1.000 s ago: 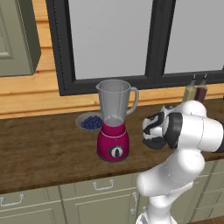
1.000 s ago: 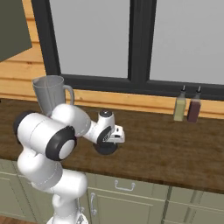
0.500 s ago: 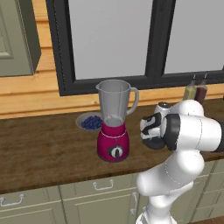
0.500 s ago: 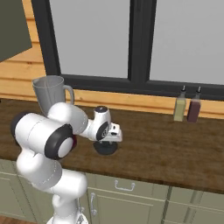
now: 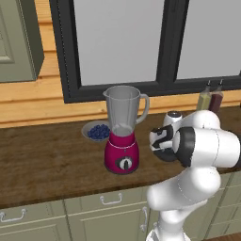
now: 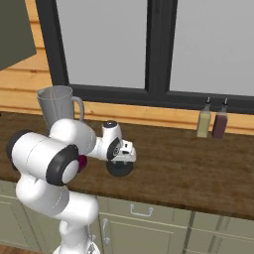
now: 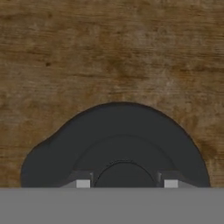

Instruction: Close the lid blender by securely placing the lid on top.

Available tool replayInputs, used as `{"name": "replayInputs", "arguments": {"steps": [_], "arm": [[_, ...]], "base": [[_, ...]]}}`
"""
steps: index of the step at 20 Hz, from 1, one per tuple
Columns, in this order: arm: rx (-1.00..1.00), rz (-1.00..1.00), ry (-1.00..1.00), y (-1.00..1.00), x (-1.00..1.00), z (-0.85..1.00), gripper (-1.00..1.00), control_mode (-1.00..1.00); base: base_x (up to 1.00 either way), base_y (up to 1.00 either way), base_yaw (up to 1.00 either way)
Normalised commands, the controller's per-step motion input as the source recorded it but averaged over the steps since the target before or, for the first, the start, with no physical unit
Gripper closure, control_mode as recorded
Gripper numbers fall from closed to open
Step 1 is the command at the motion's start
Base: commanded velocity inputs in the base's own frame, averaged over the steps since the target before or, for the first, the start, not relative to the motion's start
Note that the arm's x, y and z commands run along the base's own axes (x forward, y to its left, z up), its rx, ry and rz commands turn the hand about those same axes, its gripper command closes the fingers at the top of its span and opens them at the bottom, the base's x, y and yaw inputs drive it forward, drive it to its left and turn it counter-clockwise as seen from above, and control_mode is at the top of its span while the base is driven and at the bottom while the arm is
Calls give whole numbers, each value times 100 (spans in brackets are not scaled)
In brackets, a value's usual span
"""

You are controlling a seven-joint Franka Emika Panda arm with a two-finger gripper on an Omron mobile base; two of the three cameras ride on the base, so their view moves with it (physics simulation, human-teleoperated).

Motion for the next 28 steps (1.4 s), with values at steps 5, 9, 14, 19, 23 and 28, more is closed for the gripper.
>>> {"name": "replayInputs", "arguments": {"steps": [5,9,14,19,23,28], "arm": [[0,3,-7,0,-9,9,100,-100],[0,9,-31,-4,-58,87,100,-100],[1,3,-17,-13,-48,96,100,-100],[0,0,-6,0,-38,100,100,-100],[0,0,-1,0,-28,100,100,-100],[1,0,0,0,-20,100,100,-100]], "base": [[0,0,0],[0,0,0],[0,0,0],[0,0,0],[0,0,0],[0,0,0]]}}
